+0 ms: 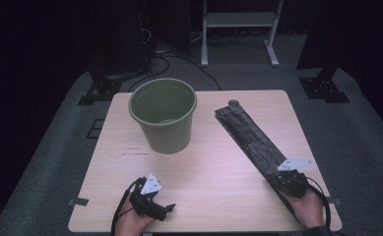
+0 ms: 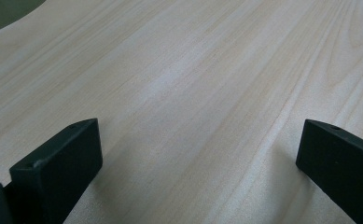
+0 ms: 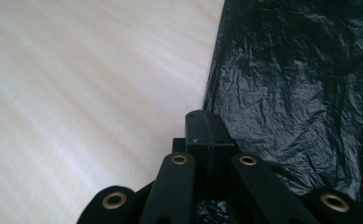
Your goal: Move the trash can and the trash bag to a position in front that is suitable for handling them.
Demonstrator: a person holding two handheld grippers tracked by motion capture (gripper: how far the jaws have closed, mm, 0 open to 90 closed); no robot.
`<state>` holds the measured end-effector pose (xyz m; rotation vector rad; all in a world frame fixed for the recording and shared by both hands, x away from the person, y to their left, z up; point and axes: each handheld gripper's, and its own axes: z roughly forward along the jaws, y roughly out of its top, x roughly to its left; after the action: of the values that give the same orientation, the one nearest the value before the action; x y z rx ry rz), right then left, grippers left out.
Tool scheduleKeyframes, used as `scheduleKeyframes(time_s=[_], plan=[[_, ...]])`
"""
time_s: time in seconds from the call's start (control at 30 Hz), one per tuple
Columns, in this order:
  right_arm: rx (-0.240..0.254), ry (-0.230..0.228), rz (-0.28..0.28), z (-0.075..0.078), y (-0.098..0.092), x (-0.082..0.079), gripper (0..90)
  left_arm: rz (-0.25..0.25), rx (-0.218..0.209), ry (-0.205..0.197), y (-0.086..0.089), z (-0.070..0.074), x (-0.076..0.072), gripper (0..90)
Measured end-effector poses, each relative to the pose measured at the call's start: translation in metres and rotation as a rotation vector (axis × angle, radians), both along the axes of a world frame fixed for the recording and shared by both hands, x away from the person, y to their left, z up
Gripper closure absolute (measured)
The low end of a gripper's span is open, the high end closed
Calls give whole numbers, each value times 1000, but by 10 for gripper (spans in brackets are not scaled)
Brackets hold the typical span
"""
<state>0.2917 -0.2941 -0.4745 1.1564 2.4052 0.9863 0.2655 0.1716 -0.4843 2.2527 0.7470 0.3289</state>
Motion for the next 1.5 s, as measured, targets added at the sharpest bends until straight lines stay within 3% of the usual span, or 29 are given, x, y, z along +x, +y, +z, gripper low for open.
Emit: scheduleKeyframes(time_s=[0.07,0.17,0.37,0.57,0.6,0.63,0.8,0.97,1.03,1.13,1.4,1.5], plan=[[17,4,2,-1,-3,-5,900,1,0,0,0,0,0,0],[36,14,9,-2,-11,-26,900,0,0,0,0,0,0,0],[33,21,24,-1,-14,-41,891,0,0,0,0,0,0,0],[75,-26,-20,10,-10,-37,500,0,0,0,0,0,0,0],[78,-35,-43,14,-8,-29,352,0,0,0,0,0,0,0],[78,-35,-43,14,-8,-29,352,0,0,0,0,0,0,0],[9,-68,-101,16,-4,-9,161,1,0,0,0,0,0,0],[-26,-44,-111,11,-3,13,9,1,0,0,0,0,0,0],[-48,-42,-106,7,-3,22,1,0,0,0,0,0,0,0],[-36,-43,-104,3,-4,33,0,1,0,-1,0,0,0,0],[-37,-30,-108,-9,-6,43,0,0,1,0,0,0,1,0],[-16,-18,-111,-12,-8,44,0,1,-1,1,0,0,1,0]])
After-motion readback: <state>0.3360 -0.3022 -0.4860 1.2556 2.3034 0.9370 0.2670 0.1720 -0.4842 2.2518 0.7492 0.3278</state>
